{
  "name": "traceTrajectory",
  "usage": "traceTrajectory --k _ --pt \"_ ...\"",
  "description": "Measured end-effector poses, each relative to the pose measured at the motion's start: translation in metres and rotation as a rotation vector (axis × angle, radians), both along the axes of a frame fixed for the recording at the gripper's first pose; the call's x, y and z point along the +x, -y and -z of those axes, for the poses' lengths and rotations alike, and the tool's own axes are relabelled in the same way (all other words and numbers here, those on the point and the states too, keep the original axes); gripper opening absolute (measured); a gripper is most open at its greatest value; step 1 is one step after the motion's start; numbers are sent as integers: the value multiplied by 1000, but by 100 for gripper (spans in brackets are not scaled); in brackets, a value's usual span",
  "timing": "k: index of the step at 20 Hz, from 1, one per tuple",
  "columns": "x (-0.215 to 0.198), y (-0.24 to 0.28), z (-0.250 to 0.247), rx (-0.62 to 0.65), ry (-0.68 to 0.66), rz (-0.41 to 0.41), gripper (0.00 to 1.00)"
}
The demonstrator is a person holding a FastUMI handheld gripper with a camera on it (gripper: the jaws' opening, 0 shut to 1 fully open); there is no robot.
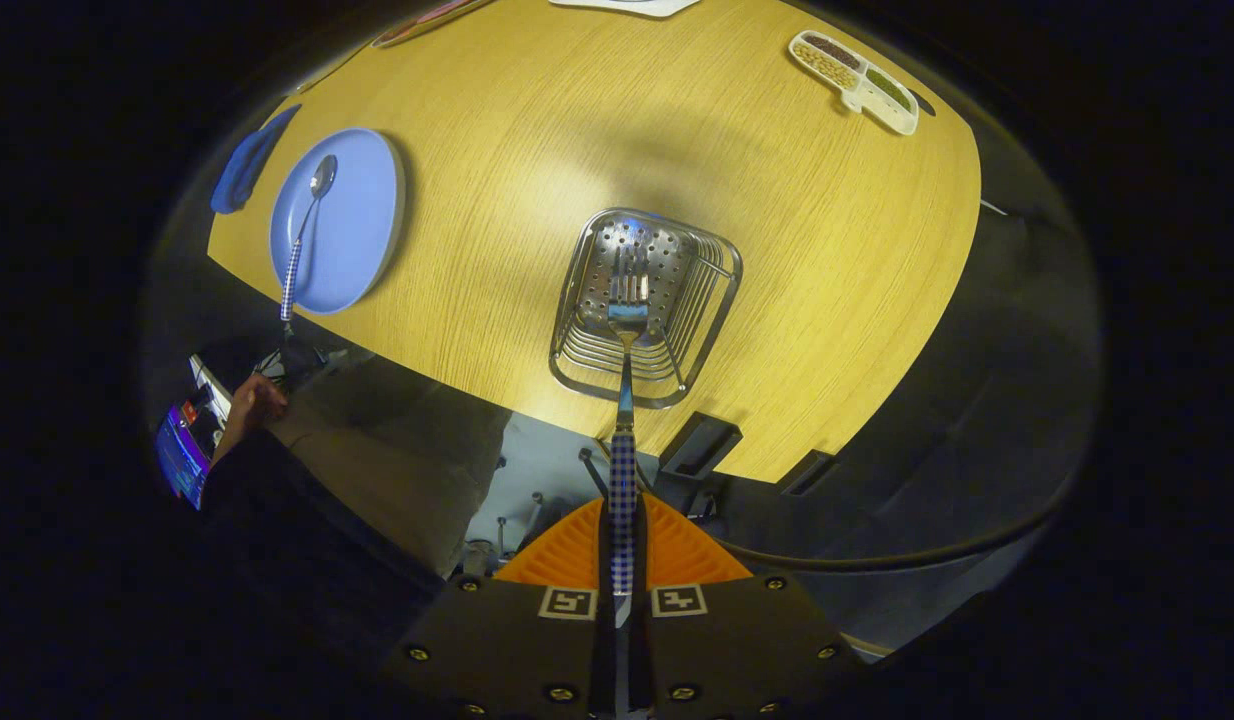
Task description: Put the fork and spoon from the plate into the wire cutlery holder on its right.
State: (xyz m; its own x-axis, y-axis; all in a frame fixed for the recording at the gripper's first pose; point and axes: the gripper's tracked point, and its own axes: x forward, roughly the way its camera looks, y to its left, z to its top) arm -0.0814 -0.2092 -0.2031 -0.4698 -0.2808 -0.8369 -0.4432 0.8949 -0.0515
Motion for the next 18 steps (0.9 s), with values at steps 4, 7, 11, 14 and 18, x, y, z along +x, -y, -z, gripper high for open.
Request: traceTrajectory --k 4,7,11,14,18 --pt "9 -1 8 -13 -18 33 7" --pt "17 -3 10 -10 -19 56 12" --pt "20 -9 8 19 -3 88 28" --pt "21 -10 0 47 37 116 49" --pt "16 -8 -11 91 114 179 88"
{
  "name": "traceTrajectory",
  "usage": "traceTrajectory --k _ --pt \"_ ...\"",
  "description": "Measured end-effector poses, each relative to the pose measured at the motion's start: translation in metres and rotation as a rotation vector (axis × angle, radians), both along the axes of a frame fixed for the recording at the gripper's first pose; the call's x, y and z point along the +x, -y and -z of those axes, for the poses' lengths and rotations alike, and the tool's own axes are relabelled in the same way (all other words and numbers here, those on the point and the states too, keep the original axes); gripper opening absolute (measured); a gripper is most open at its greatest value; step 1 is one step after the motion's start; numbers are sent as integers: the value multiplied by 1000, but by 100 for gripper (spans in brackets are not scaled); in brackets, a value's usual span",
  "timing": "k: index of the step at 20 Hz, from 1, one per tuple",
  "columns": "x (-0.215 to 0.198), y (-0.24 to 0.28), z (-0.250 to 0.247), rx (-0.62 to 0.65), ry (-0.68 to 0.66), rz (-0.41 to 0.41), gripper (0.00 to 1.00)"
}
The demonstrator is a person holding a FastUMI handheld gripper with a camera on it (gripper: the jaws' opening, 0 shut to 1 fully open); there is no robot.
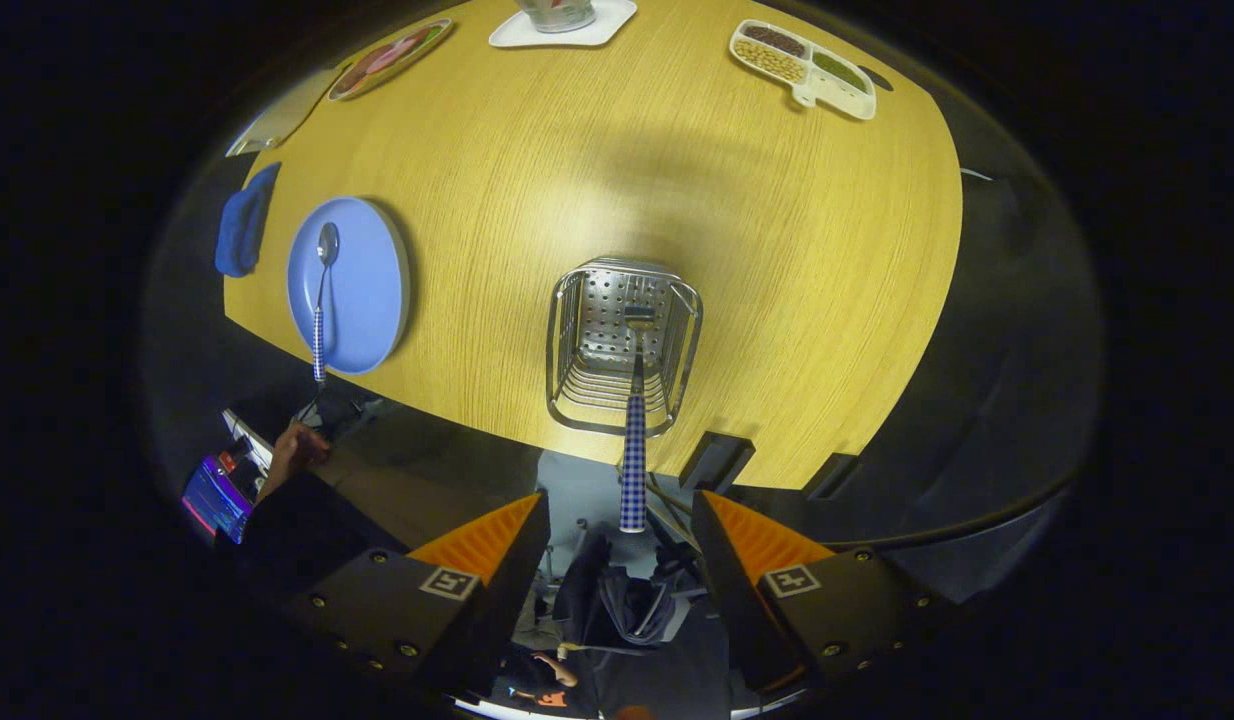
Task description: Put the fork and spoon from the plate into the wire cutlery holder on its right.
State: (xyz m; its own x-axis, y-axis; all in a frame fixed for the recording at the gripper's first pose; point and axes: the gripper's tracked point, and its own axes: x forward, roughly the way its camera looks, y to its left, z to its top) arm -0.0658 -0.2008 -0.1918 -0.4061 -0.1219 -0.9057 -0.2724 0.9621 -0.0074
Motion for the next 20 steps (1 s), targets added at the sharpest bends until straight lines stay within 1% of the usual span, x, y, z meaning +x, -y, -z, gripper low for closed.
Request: traceTrajectory --k 3,6,9,12,16,20 --pt "-14 6 -11 2 79 22 88" --pt "-35 0 -21 8 162 38 88" --pt "-65 -20 -28 26 231 44 88" --pt "-96 -50 -28 56 284 48 88" --pt "-142 -95 -11 99 271 14 88" --pt "-161 -134 5 142 261 -4 88"
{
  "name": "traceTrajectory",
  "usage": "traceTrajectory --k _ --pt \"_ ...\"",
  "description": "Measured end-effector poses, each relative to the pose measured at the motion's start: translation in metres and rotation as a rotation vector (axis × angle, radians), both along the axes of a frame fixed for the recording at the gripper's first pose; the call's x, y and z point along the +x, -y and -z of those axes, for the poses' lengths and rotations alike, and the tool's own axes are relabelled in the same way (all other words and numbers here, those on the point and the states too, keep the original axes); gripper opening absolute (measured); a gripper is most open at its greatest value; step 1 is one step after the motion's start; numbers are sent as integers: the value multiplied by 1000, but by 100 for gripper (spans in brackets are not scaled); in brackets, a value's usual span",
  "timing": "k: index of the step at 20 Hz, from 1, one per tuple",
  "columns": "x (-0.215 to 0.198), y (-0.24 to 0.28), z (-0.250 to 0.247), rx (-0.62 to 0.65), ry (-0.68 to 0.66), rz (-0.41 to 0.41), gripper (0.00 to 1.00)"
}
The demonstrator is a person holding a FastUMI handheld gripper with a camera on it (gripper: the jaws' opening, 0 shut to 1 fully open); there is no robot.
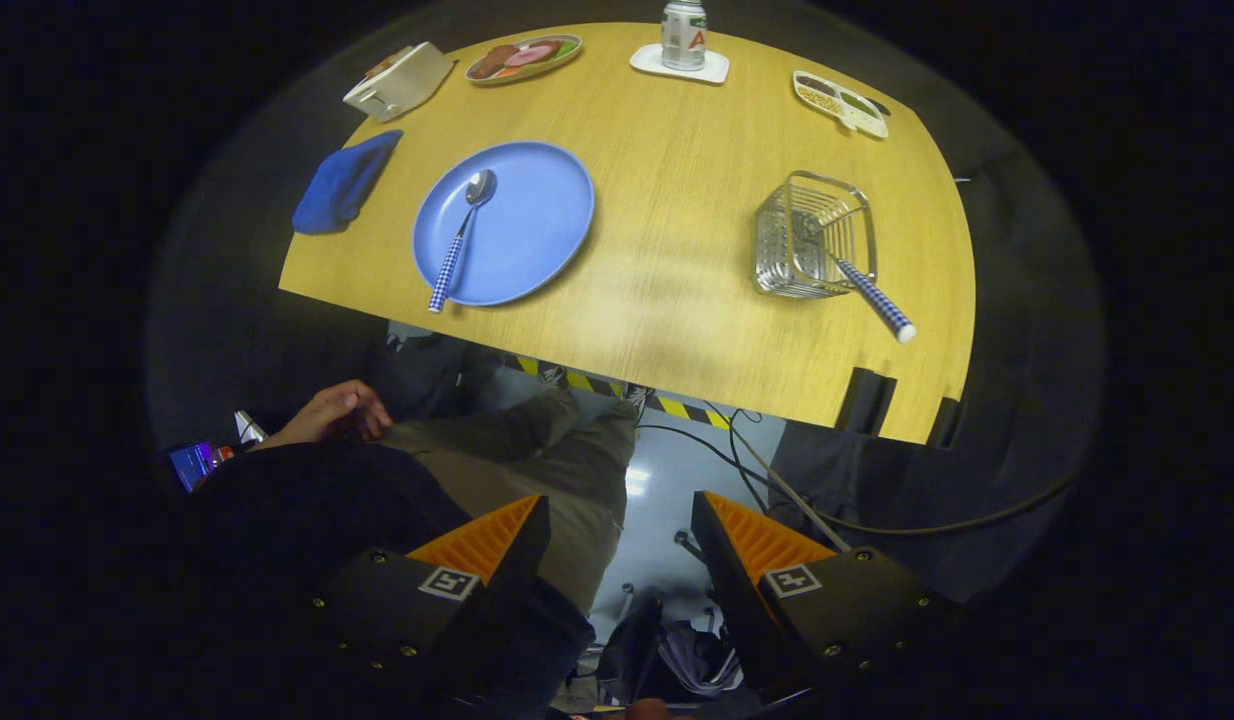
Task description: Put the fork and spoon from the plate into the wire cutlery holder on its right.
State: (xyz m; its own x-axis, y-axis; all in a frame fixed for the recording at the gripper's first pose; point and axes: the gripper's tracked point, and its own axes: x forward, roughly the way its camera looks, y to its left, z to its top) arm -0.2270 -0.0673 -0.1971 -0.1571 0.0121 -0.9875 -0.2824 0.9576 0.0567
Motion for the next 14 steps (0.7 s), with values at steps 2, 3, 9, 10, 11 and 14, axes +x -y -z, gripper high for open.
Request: traceTrajectory --k 2,3,9,10,11,14 --pt "-2 -16 9 9 -2 -17 88" --pt "1 -22 13 7 5 -29 88" --pt "30 -91 42 51 67 -89 92" --pt "36 -102 49 59 75 -85 92" --pt "42 -112 54 66 78 -79 92" --pt "60 -132 75 58 86 -55 92"
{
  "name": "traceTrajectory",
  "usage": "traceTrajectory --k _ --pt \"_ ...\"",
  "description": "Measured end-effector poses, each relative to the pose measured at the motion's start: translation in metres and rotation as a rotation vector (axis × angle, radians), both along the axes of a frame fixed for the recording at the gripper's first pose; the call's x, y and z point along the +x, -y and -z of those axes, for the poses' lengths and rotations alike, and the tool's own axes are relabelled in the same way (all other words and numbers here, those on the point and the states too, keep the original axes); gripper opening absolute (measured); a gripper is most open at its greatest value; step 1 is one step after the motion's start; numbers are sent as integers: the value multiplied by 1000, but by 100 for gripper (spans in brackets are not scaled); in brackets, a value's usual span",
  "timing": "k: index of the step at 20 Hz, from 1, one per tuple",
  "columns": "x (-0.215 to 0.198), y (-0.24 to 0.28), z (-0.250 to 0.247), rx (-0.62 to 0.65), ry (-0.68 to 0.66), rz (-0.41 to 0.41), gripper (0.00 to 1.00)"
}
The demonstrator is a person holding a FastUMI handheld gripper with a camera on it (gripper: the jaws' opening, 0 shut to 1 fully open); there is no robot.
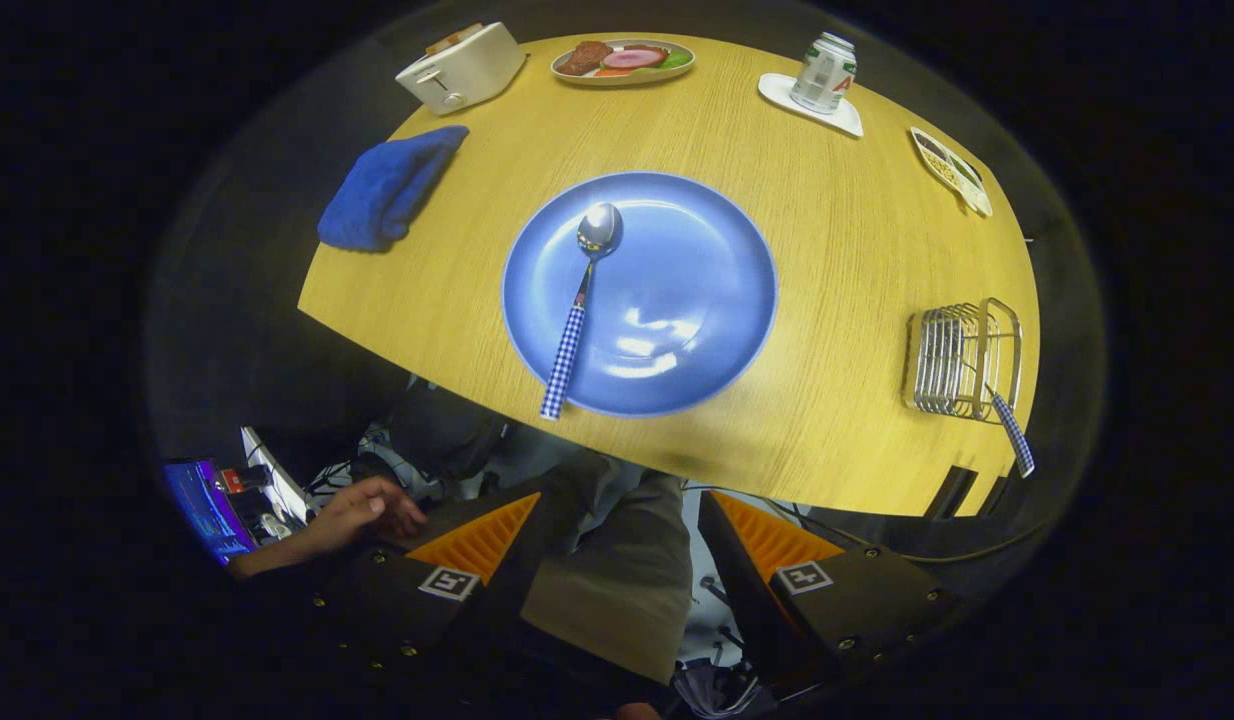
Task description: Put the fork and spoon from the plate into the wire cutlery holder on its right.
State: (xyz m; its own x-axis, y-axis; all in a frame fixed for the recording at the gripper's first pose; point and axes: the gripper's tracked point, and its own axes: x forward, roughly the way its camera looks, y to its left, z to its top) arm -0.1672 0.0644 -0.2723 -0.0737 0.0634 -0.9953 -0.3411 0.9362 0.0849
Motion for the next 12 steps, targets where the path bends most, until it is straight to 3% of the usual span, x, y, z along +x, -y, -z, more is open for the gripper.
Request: traceTrajectory --k 5,12 --pt "26 -29 31 -8 -7 50 92" --pt "51 -42 60 -66 -15 51 92"
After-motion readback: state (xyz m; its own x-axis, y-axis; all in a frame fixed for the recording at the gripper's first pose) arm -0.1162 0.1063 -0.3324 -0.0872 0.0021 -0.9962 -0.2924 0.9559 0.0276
